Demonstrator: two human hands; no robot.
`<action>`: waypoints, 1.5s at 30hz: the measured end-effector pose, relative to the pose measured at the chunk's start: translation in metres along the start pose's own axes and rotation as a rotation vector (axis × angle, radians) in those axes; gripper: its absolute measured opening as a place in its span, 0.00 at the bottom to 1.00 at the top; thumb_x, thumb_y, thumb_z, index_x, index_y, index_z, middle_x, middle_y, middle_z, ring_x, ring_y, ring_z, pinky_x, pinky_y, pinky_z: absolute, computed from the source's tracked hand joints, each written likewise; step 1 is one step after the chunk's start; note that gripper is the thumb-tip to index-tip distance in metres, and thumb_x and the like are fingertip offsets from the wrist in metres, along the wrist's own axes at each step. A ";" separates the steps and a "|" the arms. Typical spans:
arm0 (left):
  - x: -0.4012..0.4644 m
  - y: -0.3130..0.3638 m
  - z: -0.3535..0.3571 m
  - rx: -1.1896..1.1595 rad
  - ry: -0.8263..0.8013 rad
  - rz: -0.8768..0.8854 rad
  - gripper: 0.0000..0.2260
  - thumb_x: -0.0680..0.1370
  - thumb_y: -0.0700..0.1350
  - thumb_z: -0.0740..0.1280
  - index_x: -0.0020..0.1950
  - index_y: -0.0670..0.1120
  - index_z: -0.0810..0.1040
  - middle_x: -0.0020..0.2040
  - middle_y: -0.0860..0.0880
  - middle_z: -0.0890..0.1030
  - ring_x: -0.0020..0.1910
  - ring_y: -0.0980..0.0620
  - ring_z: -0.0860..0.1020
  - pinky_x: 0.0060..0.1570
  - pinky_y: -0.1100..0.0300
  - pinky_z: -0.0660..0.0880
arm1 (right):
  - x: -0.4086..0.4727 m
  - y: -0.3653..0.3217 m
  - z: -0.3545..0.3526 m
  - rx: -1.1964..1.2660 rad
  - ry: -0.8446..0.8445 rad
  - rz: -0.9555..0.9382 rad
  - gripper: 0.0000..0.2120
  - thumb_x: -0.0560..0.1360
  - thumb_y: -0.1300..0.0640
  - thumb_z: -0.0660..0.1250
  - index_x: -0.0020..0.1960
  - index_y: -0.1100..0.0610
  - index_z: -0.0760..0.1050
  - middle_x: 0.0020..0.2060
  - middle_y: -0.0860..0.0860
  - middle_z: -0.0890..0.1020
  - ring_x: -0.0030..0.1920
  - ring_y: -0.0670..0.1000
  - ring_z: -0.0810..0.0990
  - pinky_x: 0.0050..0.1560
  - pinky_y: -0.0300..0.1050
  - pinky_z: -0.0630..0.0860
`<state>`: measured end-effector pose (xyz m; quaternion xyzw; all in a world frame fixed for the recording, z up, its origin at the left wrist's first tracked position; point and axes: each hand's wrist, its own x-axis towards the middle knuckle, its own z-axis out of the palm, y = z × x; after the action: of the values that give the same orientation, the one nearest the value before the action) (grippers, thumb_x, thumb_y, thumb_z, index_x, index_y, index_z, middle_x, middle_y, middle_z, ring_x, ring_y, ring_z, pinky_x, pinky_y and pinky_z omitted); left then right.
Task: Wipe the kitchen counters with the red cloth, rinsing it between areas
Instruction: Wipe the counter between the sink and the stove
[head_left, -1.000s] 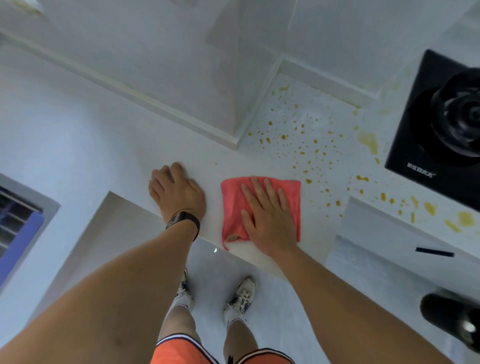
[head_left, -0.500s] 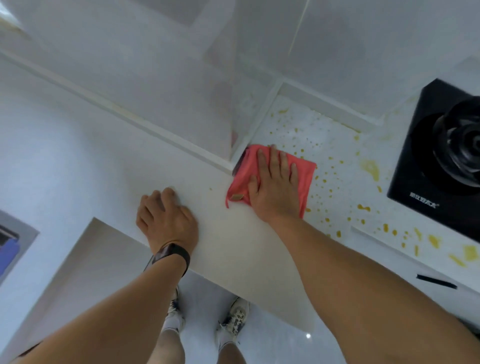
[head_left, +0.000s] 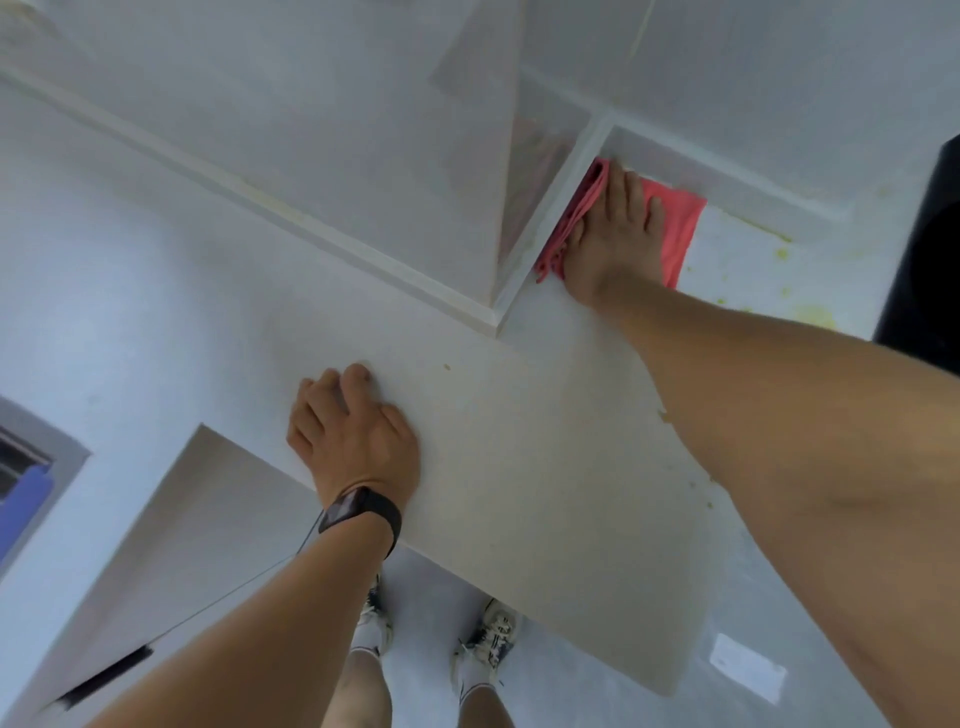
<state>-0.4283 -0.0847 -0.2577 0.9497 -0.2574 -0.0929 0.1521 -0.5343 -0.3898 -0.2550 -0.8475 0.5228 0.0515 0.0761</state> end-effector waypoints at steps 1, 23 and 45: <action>-0.001 -0.001 0.002 0.003 0.004 0.003 0.18 0.77 0.48 0.58 0.67 0.49 0.68 0.70 0.44 0.66 0.76 0.37 0.60 0.75 0.38 0.57 | 0.005 0.003 0.000 0.004 -0.003 -0.013 0.33 0.84 0.47 0.43 0.84 0.59 0.43 0.84 0.56 0.46 0.83 0.58 0.45 0.82 0.60 0.43; -0.003 0.002 -0.001 -0.011 0.042 0.023 0.16 0.75 0.45 0.59 0.64 0.47 0.69 0.64 0.42 0.70 0.66 0.37 0.66 0.70 0.41 0.62 | -0.211 -0.044 0.038 0.021 -0.048 -0.409 0.32 0.84 0.45 0.45 0.84 0.59 0.50 0.84 0.57 0.52 0.83 0.58 0.49 0.82 0.60 0.48; 0.000 -0.005 0.004 -0.086 0.078 0.041 0.10 0.83 0.51 0.57 0.62 0.48 0.70 0.63 0.44 0.69 0.67 0.41 0.65 0.73 0.47 0.57 | -0.182 -0.079 0.033 0.001 -0.072 -0.655 0.31 0.84 0.45 0.43 0.84 0.56 0.52 0.84 0.54 0.54 0.83 0.54 0.50 0.82 0.54 0.46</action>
<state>-0.4270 -0.0817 -0.2633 0.9397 -0.2666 -0.0639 0.2045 -0.5450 -0.1891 -0.2515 -0.9682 0.2195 0.0542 0.1076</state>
